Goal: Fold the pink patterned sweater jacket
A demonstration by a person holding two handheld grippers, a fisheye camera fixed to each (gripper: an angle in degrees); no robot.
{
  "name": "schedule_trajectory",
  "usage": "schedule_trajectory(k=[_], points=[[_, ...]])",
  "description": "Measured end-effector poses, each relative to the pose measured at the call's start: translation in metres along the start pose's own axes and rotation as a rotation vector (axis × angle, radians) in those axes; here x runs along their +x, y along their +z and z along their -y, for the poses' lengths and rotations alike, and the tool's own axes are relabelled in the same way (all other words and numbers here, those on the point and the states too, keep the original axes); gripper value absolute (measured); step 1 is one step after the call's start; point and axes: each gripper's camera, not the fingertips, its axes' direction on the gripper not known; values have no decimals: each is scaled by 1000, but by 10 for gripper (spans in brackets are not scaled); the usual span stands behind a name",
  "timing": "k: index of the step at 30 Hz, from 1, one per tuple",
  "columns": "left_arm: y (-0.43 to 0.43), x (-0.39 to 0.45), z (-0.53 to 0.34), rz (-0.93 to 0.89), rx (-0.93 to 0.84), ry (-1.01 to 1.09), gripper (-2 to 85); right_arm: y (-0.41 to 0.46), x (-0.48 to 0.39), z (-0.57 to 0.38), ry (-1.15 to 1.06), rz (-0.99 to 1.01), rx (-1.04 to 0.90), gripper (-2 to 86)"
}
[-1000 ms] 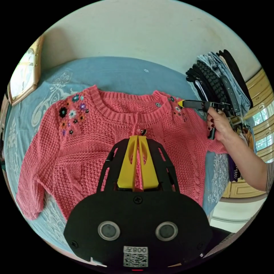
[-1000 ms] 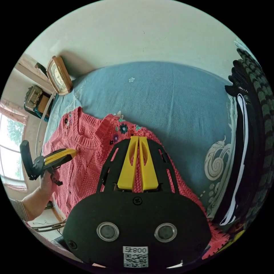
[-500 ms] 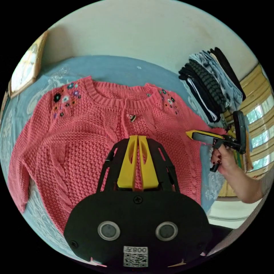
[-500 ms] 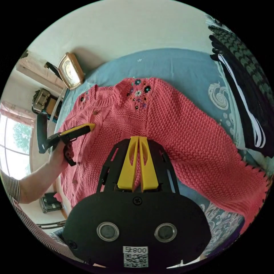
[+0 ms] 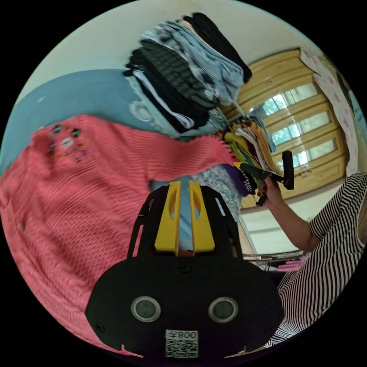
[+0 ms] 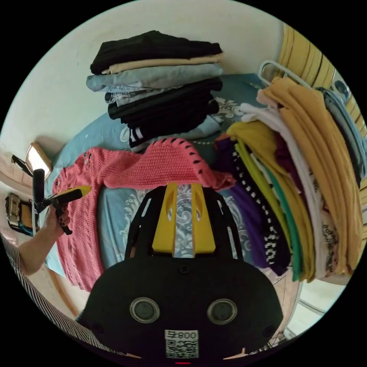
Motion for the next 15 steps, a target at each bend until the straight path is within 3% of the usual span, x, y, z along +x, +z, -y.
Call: schedule_trajectory(k=[2, 7, 12, 15], points=[[28, 12, 22, -80, -26, 32, 42, -12, 16, -3, -72, -129, 44, 80], [91, 33, 64, -238, -95, 16, 66, 22, 32, -5, -198, -186, -27, 62], [119, 22, 75, -489, -108, -152, 111, 36, 47, -23, -188, -16, -60, 47], [122, 20, 79, -518, -139, -189, 109, 30, 43, -40, -212, 175, -40, 45]])
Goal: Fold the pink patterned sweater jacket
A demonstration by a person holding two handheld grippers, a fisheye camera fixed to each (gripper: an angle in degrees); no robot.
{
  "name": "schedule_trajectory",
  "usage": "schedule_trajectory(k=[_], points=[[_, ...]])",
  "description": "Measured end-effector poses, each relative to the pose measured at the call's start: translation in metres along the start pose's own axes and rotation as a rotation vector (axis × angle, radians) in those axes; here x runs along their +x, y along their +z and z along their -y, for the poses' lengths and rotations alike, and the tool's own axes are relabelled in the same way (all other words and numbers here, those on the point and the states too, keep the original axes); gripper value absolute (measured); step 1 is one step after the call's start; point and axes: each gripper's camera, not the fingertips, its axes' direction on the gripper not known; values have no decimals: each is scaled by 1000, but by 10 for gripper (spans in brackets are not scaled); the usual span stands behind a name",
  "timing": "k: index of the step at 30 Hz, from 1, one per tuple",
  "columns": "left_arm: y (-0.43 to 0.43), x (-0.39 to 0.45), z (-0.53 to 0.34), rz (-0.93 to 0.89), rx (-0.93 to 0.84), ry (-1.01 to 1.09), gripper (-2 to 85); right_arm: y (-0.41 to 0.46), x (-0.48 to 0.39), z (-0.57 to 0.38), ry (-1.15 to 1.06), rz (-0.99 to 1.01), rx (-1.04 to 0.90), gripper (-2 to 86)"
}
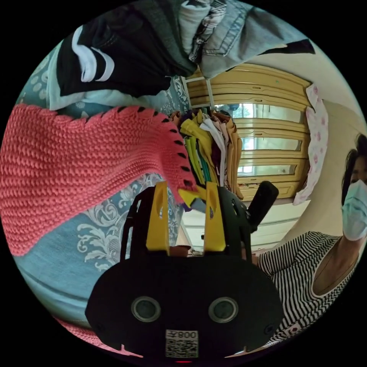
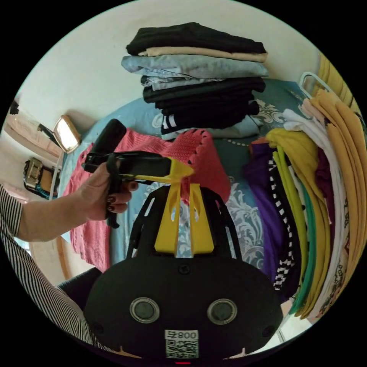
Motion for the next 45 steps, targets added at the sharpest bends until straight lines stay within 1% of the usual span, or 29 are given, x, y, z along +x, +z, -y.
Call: schedule_trajectory(k=[2, 3, 4, 6, 8, 9, 11, 14, 16, 18, 22, 25, 31, 34, 37, 41, 45], points=[[-5, -3, -3, -30, -17, -39, 92, 3, -10, -11, -40, 86, 4, 49], [-13, -6, -7, -37, -22, -62, 82, 4, -12, -13, -47, 91, -2, 50], [-25, -7, -13, -54, -5, -76, 75, 4, -11, -17, -51, 96, -5, 53], [-46, -7, -24, -94, 41, -94, 66, 1, 1, -27, -32, 203, 16, 59], [-68, -5, -35, -119, 83, -111, 59, 2, 35, -45, 67, 406, 63, 62], [-80, -3, -41, -133, 103, -111, 55, 6, 46, -50, 111, 451, 66, 61], [-95, 0, -50, -157, 131, -119, 53, 32, 87, -72, 293, 699, 57, 63], [-115, 4, -64, -197, 179, -127, 51, 68, 116, -97, 458, 919, 72, 73], [-127, 5, -75, -244, 219, -140, 51, 81, 117, -105, 486, 931, 57, 83], [-133, 5, -83, -251, 238, -150, 50, 93, 115, -111, 513, 984, 59, 95], [-147, 5, -100, -296, 287, -165, 47, 120, 108, -126, 612, 1154, 120, 100], [-162, 7, -111, -266, 319, -174, 47, 136, 99, -132, 648, 1313, 196, 101], [-184, 14, -133, -266, 333, -183, 48, 148, 78, -137, 651, 1329, 178, 116], [-192, 16, -148, -311, 366, -195, 47, 159, 65, -134, 666, 1365, 182, 115], [-201, 21, -164, -313, 373, -204, 48, 167, 41, -124, 635, 1364, 147, 97], [-220, 29, -185, -326, 404, -212, 49, 178, 3, -110, 628, 1442, 116, 65], [-270, 55, -207, -290, 440, -152, 50, 174, -50, -84, 532, 1485, 53, 54]])
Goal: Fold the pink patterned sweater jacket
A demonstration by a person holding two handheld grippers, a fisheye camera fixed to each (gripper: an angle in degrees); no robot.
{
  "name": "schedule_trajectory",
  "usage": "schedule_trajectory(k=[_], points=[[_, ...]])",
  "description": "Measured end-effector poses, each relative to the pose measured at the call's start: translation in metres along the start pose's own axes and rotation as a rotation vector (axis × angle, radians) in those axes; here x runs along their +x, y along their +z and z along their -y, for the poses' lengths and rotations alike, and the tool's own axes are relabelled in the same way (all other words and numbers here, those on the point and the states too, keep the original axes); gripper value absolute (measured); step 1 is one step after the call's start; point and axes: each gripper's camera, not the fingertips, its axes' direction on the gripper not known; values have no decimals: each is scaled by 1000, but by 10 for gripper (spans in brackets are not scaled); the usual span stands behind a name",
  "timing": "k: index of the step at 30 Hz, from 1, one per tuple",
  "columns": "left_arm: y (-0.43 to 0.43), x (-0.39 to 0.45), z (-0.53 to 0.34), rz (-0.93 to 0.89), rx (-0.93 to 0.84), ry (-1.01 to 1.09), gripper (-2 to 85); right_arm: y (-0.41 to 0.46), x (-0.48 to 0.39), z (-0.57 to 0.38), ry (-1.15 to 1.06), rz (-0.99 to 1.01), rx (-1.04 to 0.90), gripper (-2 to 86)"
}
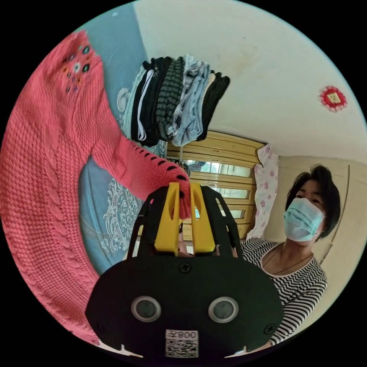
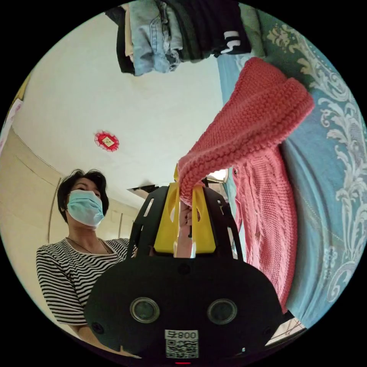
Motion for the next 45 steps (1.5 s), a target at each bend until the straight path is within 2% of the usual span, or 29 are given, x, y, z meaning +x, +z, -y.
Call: schedule_trajectory(k=[5, 9, 16, 21, 32, 39, 45], points=[[-77, 69, -9, 95, 29, 141, 50, 128, -6, 6, -32, 98, -243, 46], [-151, 105, -37, 262, 85, 171, 50, 208, 9, 4, -30, 100, -388, 41], [-232, 65, -87, 369, 174, 29, 51, 314, 63, -10, 57, -48, -556, 34], [-256, 32, -101, 389, 193, -42, 51, 360, 90, -15, 87, -172, -603, 34], [-281, 17, -100, 578, 178, -107, 50, 476, 108, -14, 39, -385, -709, 35], [-278, 19, -92, 773, 117, -119, 51, 539, 111, -19, 18, -533, -852, 19], [-271, 36, -98, 926, 156, -64, 39, 568, 86, -31, -1, -601, -981, 3]])
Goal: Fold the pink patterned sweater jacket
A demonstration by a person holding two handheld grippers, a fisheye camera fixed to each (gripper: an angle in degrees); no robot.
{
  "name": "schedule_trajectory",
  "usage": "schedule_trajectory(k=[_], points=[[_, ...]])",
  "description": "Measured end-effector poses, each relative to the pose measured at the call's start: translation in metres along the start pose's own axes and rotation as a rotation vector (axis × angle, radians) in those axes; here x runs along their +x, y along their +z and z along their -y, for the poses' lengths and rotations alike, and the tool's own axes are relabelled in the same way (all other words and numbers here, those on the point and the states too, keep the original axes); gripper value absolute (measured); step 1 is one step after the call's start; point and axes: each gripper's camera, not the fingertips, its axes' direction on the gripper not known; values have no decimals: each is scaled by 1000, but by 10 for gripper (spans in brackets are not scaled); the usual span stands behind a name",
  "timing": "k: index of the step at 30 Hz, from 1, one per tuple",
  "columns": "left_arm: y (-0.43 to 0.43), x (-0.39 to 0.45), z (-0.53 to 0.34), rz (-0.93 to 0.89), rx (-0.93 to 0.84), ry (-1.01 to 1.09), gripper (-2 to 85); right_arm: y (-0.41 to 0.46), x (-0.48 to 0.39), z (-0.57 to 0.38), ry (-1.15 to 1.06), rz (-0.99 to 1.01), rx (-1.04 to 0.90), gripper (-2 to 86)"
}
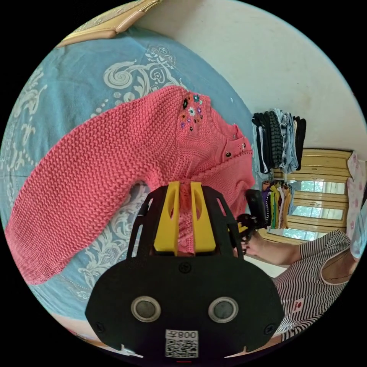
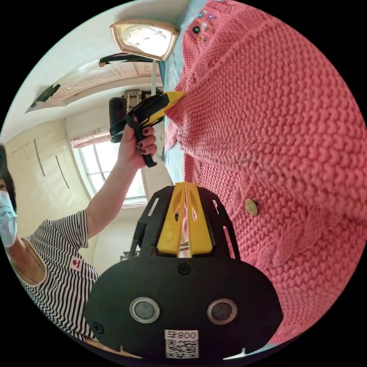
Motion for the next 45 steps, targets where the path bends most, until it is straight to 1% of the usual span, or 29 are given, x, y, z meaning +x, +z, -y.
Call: schedule_trajectory(k=[2, 3, 4, 5, 6, 8, 9, 11, 12, 14, 15, 17, 19, 21, 22, 24, 26, 28, 30, 32, 33, 34, 37, 40, 42, 44, 45], points=[[-10, 11, -9, 76, 63, 27, 30, -17, -33, 1, -66, -143, 55, 1], [-18, 19, -16, 150, 114, 41, 24, -22, -41, 3, -81, -185, 74, 1], [-24, 28, -25, 201, 161, 56, 18, -29, -56, 6, -110, -278, 105, 1], [-27, 31, -30, 206, 181, 63, 15, -34, -69, 11, -130, -373, 129, 1], [-27, 38, -39, 181, 209, 78, 12, -36, -76, 14, -143, -421, 142, 1], [-17, 47, -48, 140, 187, 107, 8, -33, -99, 25, -188, -597, 165, 1], [-4, 50, -52, 157, 144, 107, 6, -31, -104, 28, -195, -635, 159, 1], [17, 49, -55, 212, 80, 76, 5, -9, -117, 41, -237, -782, 89, 1], [29, 44, -55, 256, 44, 51, 4, -2, -119, 43, -260, -808, 80, 1], [31, 42, -59, 242, 102, 59, 3, 11, -136, 47, -326, -879, 102, 1], [30, 39, -59, 224, 98, 33, 2, 13, -140, 48, -330, -892, 98, 1], [25, 42, -61, 243, 97, 19, 2, 12, -152, 53, -332, -894, 93, 1], [16, 62, -67, 328, 135, 40, 2, 2, -161, 57, -300, -852, 56, 1], [12, 82, -72, 320, 165, 106, 2, -23, -175, 51, -281, -793, 113, 1], [13, 94, -75, 318, 175, 148, 3, -43, -184, 40, -279, -791, 182, 2], [17, 107, -76, 346, 176, 181, 3, -75, -190, 23, -223, -866, 279, 1], [28, 110, -73, 354, 148, 192, 3, -115, -182, 4, -97, -959, 373, 1], [44, 101, -67, 364, 92, 157, 3, -136, -170, -4, -12, -1001, 411, 1], [51, 95, -68, 392, 94, 167, 3, -145, -155, -4, 30, -1012, 373, 1], [48, 92, -70, 390, 109, 158, 2, -153, -156, -2, 28, -923, 386, 1], [44, 90, -69, 393, 97, 150, 3, -153, -159, 1, 25, -928, 371, 1], [39, 91, -68, 403, 85, 140, 2, -153, -170, 4, 7, -952, 360, 1], [25, 96, -66, 473, 125, 162, 2, -159, -203, 9, -71, -1017, 437, 1], [26, 83, -57, 467, 97, 126, 2, -174, -210, 34, -77, -1069, 473, 1], [27, 73, -56, 445, 121, 123, 3, -181, -201, 58, -59, -1062, 439, 1], [22, 66, -57, 433, 144, 116, 3, -180, -179, 90, -2, -1038, 326, 1], [18, 61, -58, 425, 149, 106, 3, -180, -181, 92, -20, -1034, 346, 1]])
